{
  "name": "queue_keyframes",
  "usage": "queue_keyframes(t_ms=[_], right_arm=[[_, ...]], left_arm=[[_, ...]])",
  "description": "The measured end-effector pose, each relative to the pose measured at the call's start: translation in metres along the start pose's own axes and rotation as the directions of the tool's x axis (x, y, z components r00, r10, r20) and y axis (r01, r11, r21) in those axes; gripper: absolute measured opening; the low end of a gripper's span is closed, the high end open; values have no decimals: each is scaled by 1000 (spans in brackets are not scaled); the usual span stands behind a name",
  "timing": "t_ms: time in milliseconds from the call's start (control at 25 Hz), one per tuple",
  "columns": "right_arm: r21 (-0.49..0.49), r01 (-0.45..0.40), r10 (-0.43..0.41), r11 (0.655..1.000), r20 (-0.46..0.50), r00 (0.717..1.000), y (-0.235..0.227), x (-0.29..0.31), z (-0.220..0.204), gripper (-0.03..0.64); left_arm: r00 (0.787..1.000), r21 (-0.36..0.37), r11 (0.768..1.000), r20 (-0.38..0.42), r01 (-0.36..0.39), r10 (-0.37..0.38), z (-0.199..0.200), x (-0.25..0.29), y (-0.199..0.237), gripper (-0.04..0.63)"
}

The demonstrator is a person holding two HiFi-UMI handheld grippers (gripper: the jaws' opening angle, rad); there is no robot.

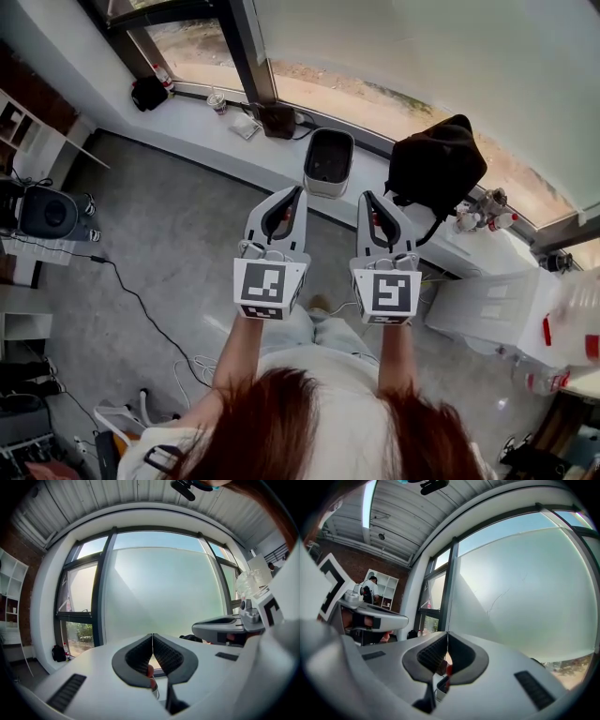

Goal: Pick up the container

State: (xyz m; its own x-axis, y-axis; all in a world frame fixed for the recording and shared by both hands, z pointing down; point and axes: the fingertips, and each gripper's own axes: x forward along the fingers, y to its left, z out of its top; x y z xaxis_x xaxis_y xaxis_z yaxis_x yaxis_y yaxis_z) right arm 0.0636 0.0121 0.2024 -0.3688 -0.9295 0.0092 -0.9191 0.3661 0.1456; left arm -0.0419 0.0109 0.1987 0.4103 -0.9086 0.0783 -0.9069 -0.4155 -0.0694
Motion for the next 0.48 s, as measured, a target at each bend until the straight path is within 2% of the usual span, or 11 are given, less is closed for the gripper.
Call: queue_keyframes(t_ms=[480], right_arm=[[9, 3, -2, 1000, -46, 999, -17, 21, -30, 26]], left_arm=[[999, 1, 1000, -38, -14, 14, -20, 25, 3, 17]])
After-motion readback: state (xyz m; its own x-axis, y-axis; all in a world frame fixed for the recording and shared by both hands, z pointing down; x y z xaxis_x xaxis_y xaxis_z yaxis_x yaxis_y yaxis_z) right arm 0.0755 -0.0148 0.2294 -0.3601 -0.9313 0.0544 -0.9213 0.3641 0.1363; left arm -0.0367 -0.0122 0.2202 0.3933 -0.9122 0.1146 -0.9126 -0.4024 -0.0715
